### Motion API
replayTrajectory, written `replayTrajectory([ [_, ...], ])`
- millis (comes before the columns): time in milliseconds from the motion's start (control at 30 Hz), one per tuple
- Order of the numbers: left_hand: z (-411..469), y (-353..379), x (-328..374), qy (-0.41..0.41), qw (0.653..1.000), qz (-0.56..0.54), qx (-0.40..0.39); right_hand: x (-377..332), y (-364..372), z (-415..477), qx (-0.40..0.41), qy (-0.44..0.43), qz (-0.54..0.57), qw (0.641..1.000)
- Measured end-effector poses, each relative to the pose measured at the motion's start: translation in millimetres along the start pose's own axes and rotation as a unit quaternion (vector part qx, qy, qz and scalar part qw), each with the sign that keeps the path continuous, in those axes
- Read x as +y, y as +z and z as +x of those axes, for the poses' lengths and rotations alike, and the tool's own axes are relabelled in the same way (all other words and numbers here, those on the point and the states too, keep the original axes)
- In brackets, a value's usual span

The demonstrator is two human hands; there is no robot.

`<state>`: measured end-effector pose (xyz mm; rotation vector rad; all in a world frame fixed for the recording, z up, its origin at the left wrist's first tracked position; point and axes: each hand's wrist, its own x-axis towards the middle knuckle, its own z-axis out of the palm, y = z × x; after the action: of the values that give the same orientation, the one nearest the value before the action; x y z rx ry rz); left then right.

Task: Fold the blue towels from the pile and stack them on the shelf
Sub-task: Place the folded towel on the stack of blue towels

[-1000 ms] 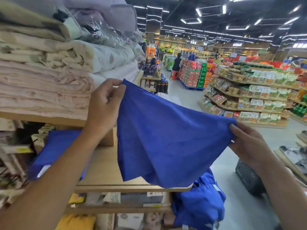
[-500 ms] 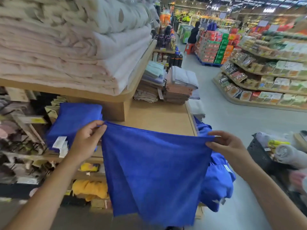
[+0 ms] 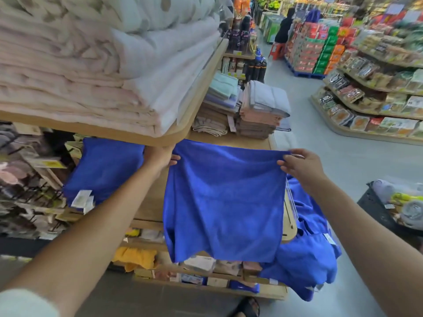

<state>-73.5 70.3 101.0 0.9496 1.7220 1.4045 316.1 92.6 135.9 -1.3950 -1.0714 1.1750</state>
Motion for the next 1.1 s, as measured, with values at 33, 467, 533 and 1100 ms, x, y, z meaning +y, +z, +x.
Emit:
replayTrajectory([
  [33,7.8,6.3,-0.3,-0.013,1.0,-0.003,0.0,1.4,4.8,12.4,0.007,0.0,0.001,1.0],
  [467,-96.8,-25.8,-77.2,0.137,0.921,0.364,-0.023,118.8,61.8,-26.3,-0.102,-0.133,-0.375,0.912],
  [533,-136.2,-43.5,-96.3,0.158,0.906,0.39,-0.042,144.2,64.0,-52.1,-0.126,-0.177,-0.479,0.851],
  [1100,-201.9,-70.7,-157.7,-0.026,0.994,0.048,-0.09,161.1,71.7,-74.8,-0.077,-0.205,-0.614,0.758],
])
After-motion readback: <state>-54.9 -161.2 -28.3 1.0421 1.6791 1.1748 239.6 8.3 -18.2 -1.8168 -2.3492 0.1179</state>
